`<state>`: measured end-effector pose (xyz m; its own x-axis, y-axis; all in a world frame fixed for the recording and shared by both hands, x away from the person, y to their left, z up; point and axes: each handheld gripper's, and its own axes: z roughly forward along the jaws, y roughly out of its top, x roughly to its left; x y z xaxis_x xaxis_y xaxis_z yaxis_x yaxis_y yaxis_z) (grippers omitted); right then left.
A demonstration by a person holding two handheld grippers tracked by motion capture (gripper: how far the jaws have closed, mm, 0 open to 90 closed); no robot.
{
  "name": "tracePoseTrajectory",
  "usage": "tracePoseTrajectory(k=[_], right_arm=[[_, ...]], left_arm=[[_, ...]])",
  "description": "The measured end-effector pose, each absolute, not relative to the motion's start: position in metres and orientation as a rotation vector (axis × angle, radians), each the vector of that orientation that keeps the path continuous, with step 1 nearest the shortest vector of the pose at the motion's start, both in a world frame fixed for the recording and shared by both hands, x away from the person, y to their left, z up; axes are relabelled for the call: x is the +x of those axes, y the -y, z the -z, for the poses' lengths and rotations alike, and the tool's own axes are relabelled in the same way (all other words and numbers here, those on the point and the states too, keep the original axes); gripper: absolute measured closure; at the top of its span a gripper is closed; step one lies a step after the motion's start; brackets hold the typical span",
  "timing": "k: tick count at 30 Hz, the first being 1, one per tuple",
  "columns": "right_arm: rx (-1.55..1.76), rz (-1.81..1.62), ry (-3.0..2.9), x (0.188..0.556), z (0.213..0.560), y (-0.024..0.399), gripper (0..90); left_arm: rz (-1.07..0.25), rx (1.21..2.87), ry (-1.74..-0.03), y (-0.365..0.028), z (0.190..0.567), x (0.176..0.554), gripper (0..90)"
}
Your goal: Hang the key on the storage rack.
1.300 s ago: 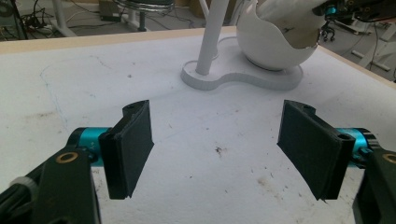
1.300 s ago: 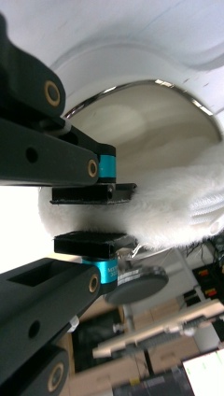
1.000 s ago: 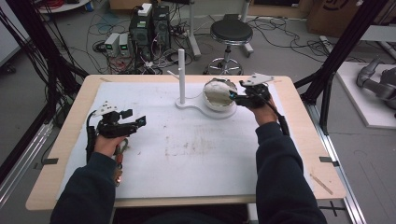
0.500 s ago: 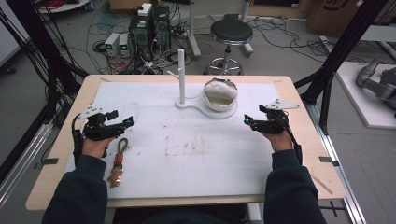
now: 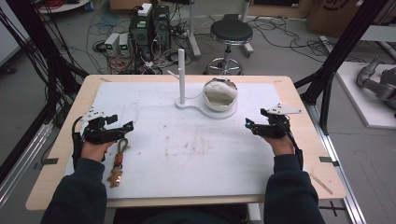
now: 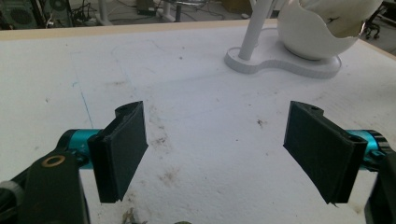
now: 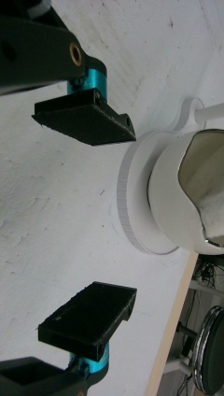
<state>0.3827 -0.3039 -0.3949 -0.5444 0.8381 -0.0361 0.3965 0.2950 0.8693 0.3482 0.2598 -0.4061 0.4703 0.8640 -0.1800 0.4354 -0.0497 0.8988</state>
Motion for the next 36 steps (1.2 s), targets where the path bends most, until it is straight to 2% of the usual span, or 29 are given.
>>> tracePoseTrajectory(k=[9, 10, 14, 16, 20, 22, 23, 25, 27, 32, 36], right_arm=[[1.109, -1.189, -2.075, 0.376, 0.400, 0.307, 23.0], [1.111, -1.194, -2.071, 0.375, 0.399, 0.307, 23.2], [1.106, -1.204, -2.076, 0.376, 0.400, 0.306, 23.3], [1.104, -1.206, -2.078, 0.377, 0.400, 0.305, 23.4], [1.093, -1.201, -2.082, 0.377, 0.400, 0.305, 23.9], [1.091, -1.199, -2.079, 0.376, 0.400, 0.305, 23.9], [1.090, -1.198, -2.077, 0.376, 0.399, 0.305, 23.9], [1.096, -1.194, -2.074, 0.377, 0.399, 0.305, 24.1], [1.097, -1.192, -2.075, 0.378, 0.400, 0.304, 24.1], [1.102, -1.176, -2.087, 0.382, 0.403, 0.301, 24.3], [1.103, -1.173, -2.089, 0.384, 0.404, 0.302, 24.4]], left_arm=[[-0.510, 1.693, -1.187, -0.259, 0.405, 0.346, 21.2], [-0.491, 1.706, -1.269, -0.258, 0.406, 0.343, 21.1], [-0.487, 1.794, -1.350, -0.256, 0.411, 0.336, 24.0], [-0.478, 1.887, -1.396, -0.255, 0.419, 0.328, 30.8], [-0.479, 1.963, -1.449, -0.253, 0.427, 0.315, 37.7], [-0.491, 2.029, -1.450, -0.251, 0.432, 0.310, 43.0], [-0.491, 2.029, -1.450, -0.251, 0.432, 0.310, 49.8], [-0.508, 2.061, -1.428, -0.249, 0.435, 0.309, 53.1], [-0.493, 2.068, -1.394, -0.251, 0.434, 0.312, 73.9], [-0.494, 2.057, -1.371, -0.250, 0.434, 0.318, 77.8], [-0.453, 1.958, -1.342, -0.248, 0.435, 0.335, 78.0]])
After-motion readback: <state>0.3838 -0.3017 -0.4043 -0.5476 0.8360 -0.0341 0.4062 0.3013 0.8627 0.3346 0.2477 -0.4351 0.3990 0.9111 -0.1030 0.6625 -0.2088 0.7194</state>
